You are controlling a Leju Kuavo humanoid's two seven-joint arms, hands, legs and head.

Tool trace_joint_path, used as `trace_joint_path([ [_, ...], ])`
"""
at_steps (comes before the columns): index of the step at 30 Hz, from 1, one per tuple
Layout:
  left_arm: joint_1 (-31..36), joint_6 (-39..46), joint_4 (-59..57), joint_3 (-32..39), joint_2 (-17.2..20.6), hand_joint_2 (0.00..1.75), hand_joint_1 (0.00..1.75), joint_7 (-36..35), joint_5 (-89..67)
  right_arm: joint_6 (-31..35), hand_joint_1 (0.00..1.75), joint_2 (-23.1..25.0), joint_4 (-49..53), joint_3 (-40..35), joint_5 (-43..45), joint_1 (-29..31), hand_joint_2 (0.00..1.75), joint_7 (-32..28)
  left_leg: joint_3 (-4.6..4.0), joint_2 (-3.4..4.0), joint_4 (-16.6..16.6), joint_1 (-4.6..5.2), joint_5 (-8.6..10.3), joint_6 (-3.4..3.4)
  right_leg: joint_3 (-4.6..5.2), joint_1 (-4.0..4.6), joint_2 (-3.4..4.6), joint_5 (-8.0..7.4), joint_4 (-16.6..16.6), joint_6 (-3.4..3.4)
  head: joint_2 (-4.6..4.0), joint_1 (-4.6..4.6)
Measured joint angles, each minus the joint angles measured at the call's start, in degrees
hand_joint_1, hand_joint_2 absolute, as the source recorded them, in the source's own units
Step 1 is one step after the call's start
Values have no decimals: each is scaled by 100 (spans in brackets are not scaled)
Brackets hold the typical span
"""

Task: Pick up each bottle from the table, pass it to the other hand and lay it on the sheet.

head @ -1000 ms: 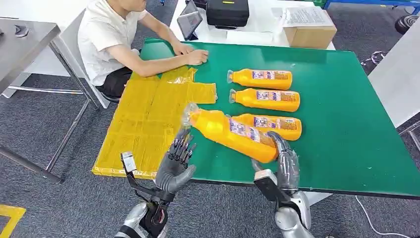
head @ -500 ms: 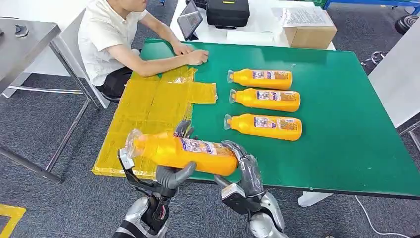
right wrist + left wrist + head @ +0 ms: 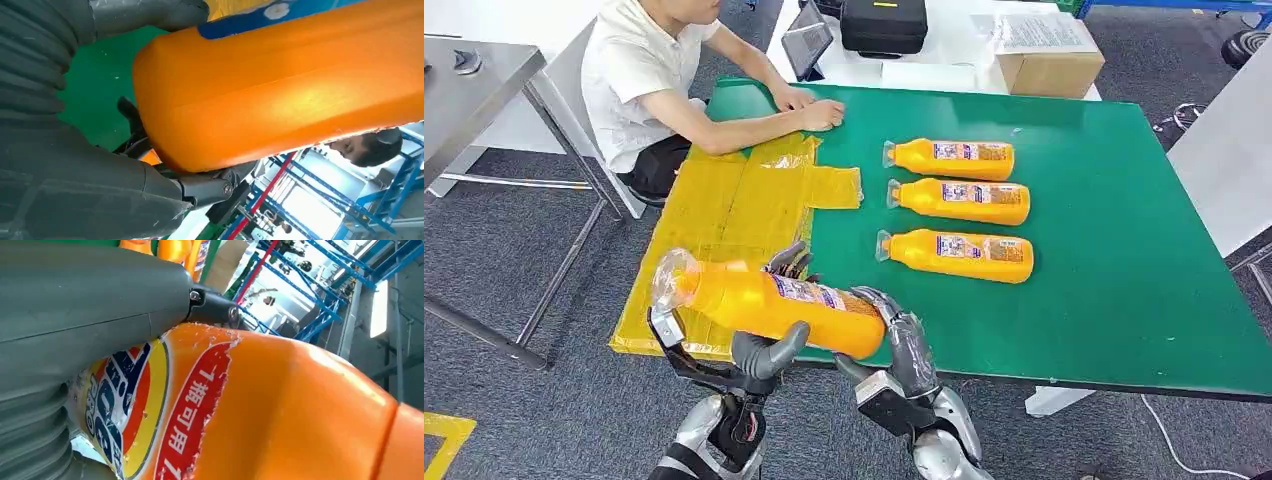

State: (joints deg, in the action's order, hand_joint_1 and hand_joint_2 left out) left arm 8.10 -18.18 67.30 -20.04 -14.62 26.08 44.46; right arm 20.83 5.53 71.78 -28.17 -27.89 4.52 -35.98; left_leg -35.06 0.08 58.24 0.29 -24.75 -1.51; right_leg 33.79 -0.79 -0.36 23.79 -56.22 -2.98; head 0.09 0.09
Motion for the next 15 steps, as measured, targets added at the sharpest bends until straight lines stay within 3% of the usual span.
trace_joint_path([
  [15,-106,7,61,254,13,175,175,22,-4,-203,0,-122,-378,-265,-619,51,175,170,0,1,0,0,0,0,4,0,0,0,1,0,0,0],
])
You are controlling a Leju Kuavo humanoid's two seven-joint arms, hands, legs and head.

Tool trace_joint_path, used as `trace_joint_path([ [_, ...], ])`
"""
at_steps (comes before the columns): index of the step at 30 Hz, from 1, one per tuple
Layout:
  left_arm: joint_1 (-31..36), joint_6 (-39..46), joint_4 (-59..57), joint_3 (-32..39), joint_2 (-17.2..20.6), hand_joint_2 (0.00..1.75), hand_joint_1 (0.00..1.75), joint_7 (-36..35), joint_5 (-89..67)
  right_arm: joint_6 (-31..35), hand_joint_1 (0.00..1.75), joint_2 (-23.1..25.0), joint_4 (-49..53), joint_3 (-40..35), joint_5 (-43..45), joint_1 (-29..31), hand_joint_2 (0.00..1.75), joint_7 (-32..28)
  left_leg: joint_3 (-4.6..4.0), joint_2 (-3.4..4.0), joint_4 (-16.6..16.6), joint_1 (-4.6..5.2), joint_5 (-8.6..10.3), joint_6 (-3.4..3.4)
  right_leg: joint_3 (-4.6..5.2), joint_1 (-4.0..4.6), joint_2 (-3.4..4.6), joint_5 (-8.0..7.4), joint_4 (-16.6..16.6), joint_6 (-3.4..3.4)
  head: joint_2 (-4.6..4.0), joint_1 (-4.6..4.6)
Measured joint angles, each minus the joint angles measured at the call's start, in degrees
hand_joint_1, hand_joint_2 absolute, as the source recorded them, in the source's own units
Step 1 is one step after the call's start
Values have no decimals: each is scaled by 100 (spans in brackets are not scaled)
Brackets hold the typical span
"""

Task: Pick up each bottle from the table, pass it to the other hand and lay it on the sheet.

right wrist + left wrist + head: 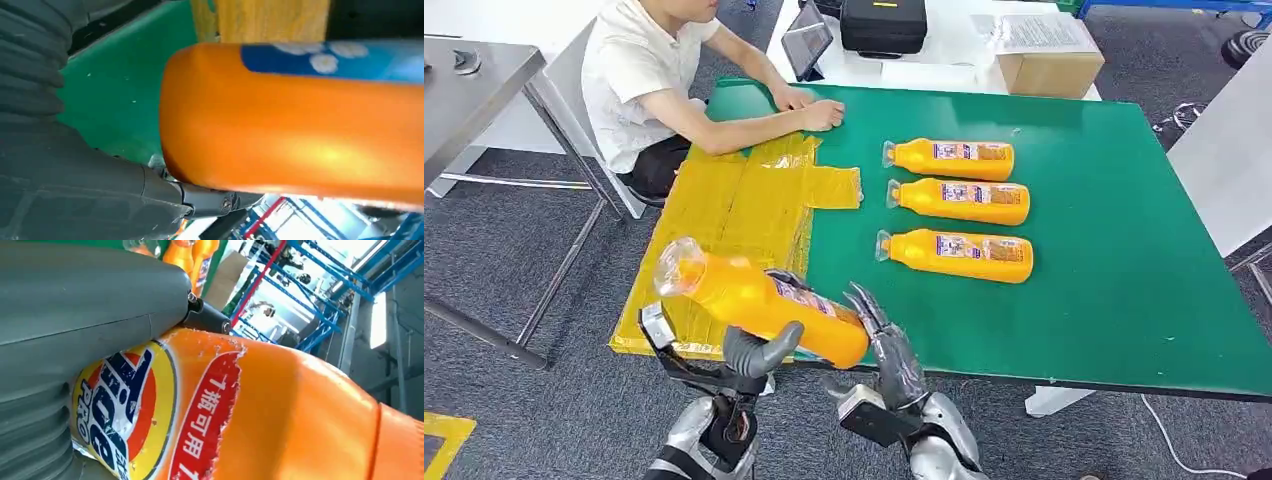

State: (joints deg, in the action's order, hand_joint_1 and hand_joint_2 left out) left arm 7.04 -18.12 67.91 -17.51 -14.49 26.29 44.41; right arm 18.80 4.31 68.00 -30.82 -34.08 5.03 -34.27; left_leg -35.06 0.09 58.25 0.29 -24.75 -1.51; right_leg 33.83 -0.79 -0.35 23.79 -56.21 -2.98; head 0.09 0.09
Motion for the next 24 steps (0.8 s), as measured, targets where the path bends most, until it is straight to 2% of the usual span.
trace_joint_path([
  [1,-12,2,0,13,15,175,175,-4,0,24,0,-17,-22,-17,-46,-9,175,-4,0,0,0,0,0,0,1,0,0,0,0,0,0,0],
  [2,-25,7,2,28,28,175,145,-11,0,77,0,-35,-41,-42,-96,-26,175,-9,0,0,0,0,0,0,1,0,0,0,0,0,0,0],
  [3,-47,13,18,55,42,175,54,-24,-2,175,0,-50,-52,-55,-168,-51,175,-11,-1,1,0,0,0,0,2,0,0,0,0,0,0,0],
  [4,-64,46,46,92,41,175,136,-28,0,274,0,-61,-61,-59,-234,-88,175,-15,-2,0,0,0,0,0,3,0,0,0,1,0,0,0],
  [5,-68,158,104,178,37,175,145,-72,-2,405,0,-81,-65,-59,-311,-132,175,-17,-3,0,0,0,0,0,3,0,0,0,0,0,0,2],
  [6,-67,296,163,260,35,175,145,-140,-4,519,0,-98,-65,-57,-392,-174,175,-17,-3,0,0,0,0,0,3,0,0,0,1,0,0,0],
  [7,-63,544,201,338,33,175,164,-283,-34,707,0,-122,-65,-55,-534,-206,175,-9,-3,0,0,0,0,0,3,0,0,0,1,0,0,0],
  [8,-42,913,212,422,24,175,175,-334,-158,895,0,-151,-59,-52,-638,-258,175,-22,-3,0,0,0,0,0,4,0,0,0,1,0,0,0],
  [12,300,2399,35,765,109,175,175,130,-1589,1713,0,-230,363,32,-770,-554,175,-273,-8,-4,0,-1,4,-2,5,1,-4,-1,-1,0,0,0],
  [14,470,3210,-79,802,173,175,175,429,-2607,2022,0,-201,865,245,-438,-740,175,-507,-9,-5,0,-1,4,-2,4,0,-5,-1,-4,0,0,0],
  [17,692,4277,-197,833,293,175,175,573,-3988,2107,0,-188,1618,492,3,-902,175,-527,-7,0,0,0,4,-2,5,0,-2,-1,-4,0,0,4],
  [21,858,4787,-317,839,435,175,175,570,-4731,2111,0,-164,2097,724,86,-1016,175,-549,-8,-3,0,1,4,-2,5,0,-4,-1,-3,0,0,2],
  [24,1058,5504,-632,745,606,175,175,218,-6332,2114,0,-142,2168,815,232,-1030,175,-557,-8,-1,0,0,4,-2,6,0,-3,-1,-3,0,0,0],
])
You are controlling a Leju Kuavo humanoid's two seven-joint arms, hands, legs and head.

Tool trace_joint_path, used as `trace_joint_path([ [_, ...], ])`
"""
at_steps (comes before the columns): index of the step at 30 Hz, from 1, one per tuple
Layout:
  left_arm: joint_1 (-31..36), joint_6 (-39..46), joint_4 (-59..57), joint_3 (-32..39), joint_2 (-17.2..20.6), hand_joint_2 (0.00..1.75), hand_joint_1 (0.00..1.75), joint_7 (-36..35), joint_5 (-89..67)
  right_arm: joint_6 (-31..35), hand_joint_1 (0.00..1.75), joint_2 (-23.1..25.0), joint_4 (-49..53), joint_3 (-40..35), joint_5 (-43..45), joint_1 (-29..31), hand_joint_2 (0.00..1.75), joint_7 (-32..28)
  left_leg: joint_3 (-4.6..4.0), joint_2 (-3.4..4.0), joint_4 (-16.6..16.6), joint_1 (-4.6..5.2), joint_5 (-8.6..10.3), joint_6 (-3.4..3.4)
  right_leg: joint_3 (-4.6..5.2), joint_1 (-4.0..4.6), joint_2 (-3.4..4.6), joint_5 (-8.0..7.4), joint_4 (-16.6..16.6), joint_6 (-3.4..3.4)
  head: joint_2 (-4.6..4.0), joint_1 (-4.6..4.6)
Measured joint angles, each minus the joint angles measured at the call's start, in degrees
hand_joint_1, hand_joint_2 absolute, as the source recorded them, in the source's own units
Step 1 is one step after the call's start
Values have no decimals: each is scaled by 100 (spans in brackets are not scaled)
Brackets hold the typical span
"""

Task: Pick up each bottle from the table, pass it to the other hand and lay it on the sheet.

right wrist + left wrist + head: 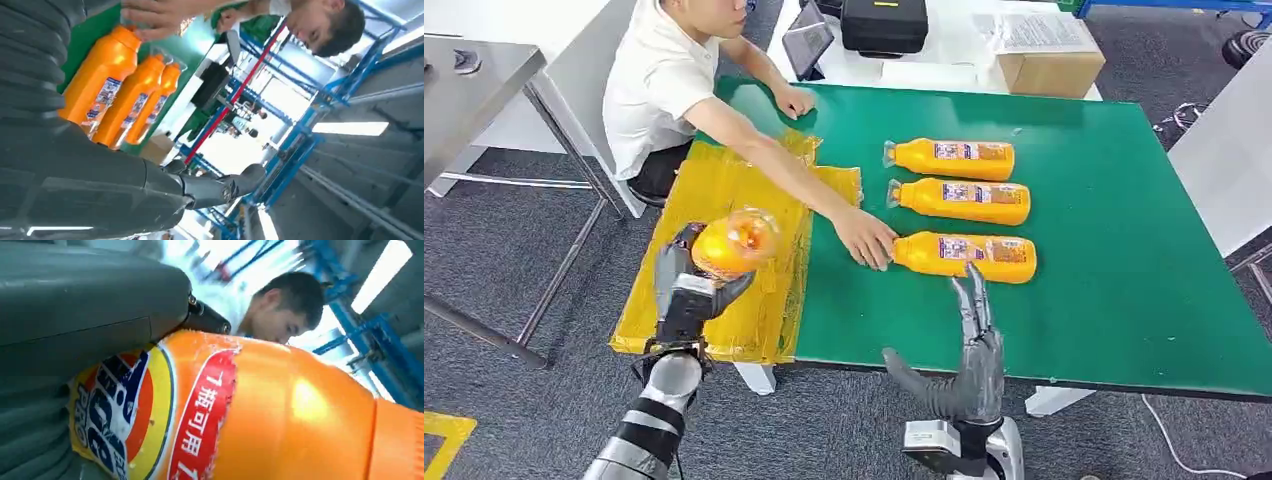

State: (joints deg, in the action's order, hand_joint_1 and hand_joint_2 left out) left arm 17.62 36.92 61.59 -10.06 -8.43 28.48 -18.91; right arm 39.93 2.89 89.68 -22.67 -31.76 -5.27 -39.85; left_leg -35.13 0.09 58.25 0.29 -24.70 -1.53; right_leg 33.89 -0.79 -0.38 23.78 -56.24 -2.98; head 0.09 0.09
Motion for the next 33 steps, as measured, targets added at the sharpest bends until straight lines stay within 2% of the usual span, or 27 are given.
trace_joint_path([
  [5,384,-3,-643,-72,232,175,175,-577,-1343,-2,0,2,-11,11,7,5,175,-2,2,-2,0,-1,5,6,0,1,-1,0,-2,0,0,2],
  [10,978,-1173,-1611,-315,437,175,175,-1349,-2309,-44,0,2,-116,13,193,71,175,-4,1,1,0,-1,7,6,-1,0,0,-2,-3,1,0,2],
  [13,1185,-1634,-2035,-356,489,175,175,-1387,-2225,-70,0,2,-166,15,284,90,175,-4,0,0,0,-1,8,8,0,0,0,-2,-4,0,0,0],
  [15,1306,-1723,-2185,-356,500,175,175,-1377,-2188,-70,0,2,-197,17,304,101,175,-4,0,-4,0,-1,8,8,-3,0,-2,-2,-3,0,0,2],
  [16,1356,-1736,-2251,-356,509,175,166,-1377,-2186,-70,0,2,-210,17,304,107,175,-4,-1,-4,0,-1,8,8,-2,0,-2,-2,-3,0,0,2],
  [18,1424,-1775,-2358,-356,520,175,169,-1377,-2181,-70,0,2,-234,17,306,112,175,-4,-1,-3,0,-1,8,8,-2,0,-1,-2,-3,0,0,0],
  [19,1457,-1822,-2397,-363,522,175,154,-1377,-2212,-70,0,2,-249,20,313,115,175,-4,-1,-3,0,-1,8,8,-1,0,-1,-1,-3,1,0,2],
  [20,1479,-1854,-2424,-387,529,175,40,-1377,-2263,-77,0,2,-265,20,315,118,175,-4,0,-4,0,-1,8,8,-2,0,-1,-1,-3,1,0,0],
  [21,1494,-1903,-2452,-415,540,175,5,-1385,-2297,-77,0,2,-278,20,330,122,175,-4,0,-3,0,-1,8,8,-2,0,-1,-1,-3,1,0,0],
  [22,1510,-1990,-2472,-433,548,175,0,-1416,-2282,-77,0,2,-293,20,345,124,175,-7,0,-3,0,-1,8,8,-2,1,-1,-1,-3,1,0,0],
  [31,1725,-2777,-2633,-236,551,175,0,-1654,-1521,-46,0,2,-448,20,404,145,175,-7,12,-3,0,-1,10,9,-13,0,-1,-2,-4,1,0,2],
  [33,1767,-3253,-2640,-173,551,175,0,-1587,-1236,-37,0,-2,-481,20,413,153,175,-7,16,-4,0,-1,10,9,-19,0,-2,-2,-4,1,0,2],
])
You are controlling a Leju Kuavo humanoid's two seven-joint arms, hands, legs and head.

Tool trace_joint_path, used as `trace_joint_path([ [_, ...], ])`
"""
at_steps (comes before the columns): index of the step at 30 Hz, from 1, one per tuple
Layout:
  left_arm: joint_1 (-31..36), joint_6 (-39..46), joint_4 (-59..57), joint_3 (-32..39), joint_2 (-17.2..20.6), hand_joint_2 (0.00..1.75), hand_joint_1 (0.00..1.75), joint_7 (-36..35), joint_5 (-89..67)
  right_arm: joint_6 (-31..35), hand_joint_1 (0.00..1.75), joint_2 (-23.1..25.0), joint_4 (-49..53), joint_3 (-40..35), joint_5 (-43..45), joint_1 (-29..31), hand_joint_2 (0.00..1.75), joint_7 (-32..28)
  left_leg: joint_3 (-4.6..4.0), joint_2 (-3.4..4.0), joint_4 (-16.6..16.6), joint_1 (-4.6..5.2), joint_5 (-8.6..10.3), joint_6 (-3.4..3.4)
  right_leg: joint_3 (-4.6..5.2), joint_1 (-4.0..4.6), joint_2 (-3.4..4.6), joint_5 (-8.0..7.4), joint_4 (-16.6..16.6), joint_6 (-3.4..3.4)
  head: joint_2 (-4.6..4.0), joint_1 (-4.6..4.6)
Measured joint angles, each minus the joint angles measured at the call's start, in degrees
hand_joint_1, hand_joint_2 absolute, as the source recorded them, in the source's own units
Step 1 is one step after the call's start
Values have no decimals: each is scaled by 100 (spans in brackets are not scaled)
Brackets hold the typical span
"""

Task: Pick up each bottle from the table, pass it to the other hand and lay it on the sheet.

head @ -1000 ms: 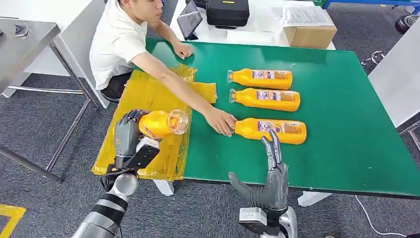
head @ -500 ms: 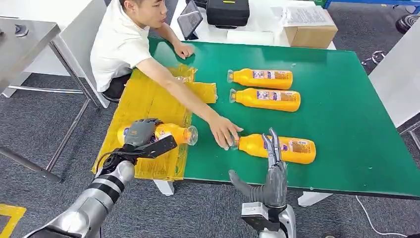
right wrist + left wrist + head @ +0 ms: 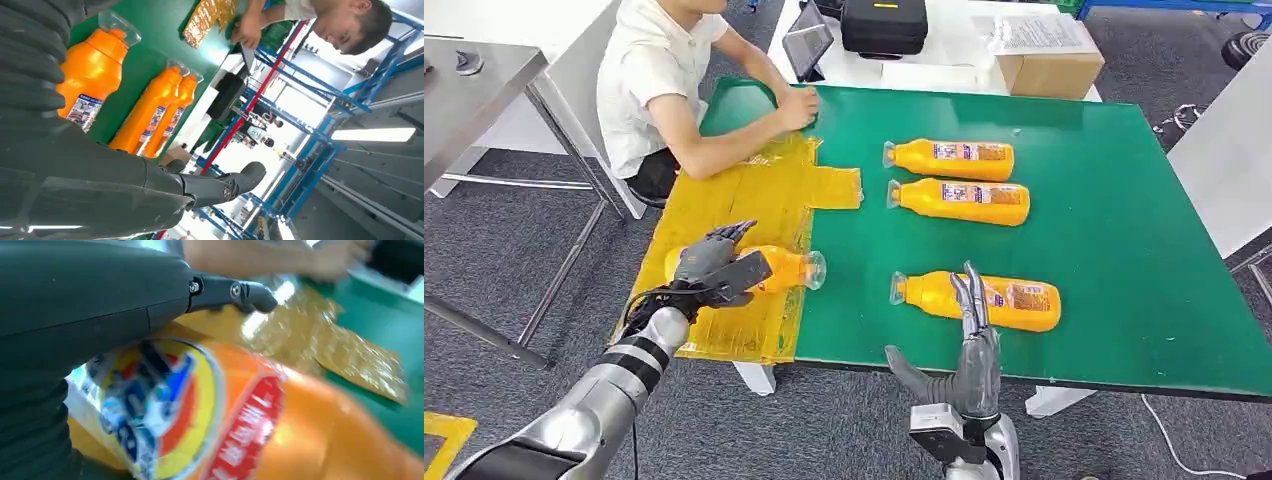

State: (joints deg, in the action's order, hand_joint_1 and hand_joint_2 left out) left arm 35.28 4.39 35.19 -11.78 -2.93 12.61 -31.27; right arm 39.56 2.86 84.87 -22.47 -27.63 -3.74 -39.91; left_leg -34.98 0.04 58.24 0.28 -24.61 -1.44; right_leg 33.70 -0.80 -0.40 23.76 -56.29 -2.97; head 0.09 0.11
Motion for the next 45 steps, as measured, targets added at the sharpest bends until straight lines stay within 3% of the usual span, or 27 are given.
trace_joint_path([
  [4,-22,-619,-39,13,-7,175,0,22,322,9,0,-20,-64,0,33,29,175,-2,2,3,0,0,0,0,1,0,2,0,1,0,0,0],
  [24,-174,-1108,-67,29,-77,175,0,715,1604,13,0,-74,-214,0,50,108,175,-2,9,1,0,0,0,0,-6,0,1,0,1,0,0,-2],
  [32,-937,-743,1159,44,-365,175,0,1240,2555,13,0,-74,-212,59,-57,31,175,-4,-5,4,0,2,-2,0,13,-1,3,0,2,0,0,-2],
  [40,-1982,-269,3469,-190,-806,175,0,1569,4286,-109,0,-4,-204,292,-156,-133,175,-2,-17,1,0,1,-5,0,20,0,1,2,4,0,0,-2],
  [43,-2312,-98,4033,-306,-865,175,0,1642,4534,-120,0,11,-151,446,-340,-195,175,241,-19,2,0,1,-6,0,22,0,2,2,4,0,0,-2],
  [45,-2490,-74,4348,-369,-883,175,0,1663,4634,-46,0,-11,-160,576,-1111,-203,175,830,-18,2,0,1,-6,0,22,0,2,3,4,0,0,-4],
])
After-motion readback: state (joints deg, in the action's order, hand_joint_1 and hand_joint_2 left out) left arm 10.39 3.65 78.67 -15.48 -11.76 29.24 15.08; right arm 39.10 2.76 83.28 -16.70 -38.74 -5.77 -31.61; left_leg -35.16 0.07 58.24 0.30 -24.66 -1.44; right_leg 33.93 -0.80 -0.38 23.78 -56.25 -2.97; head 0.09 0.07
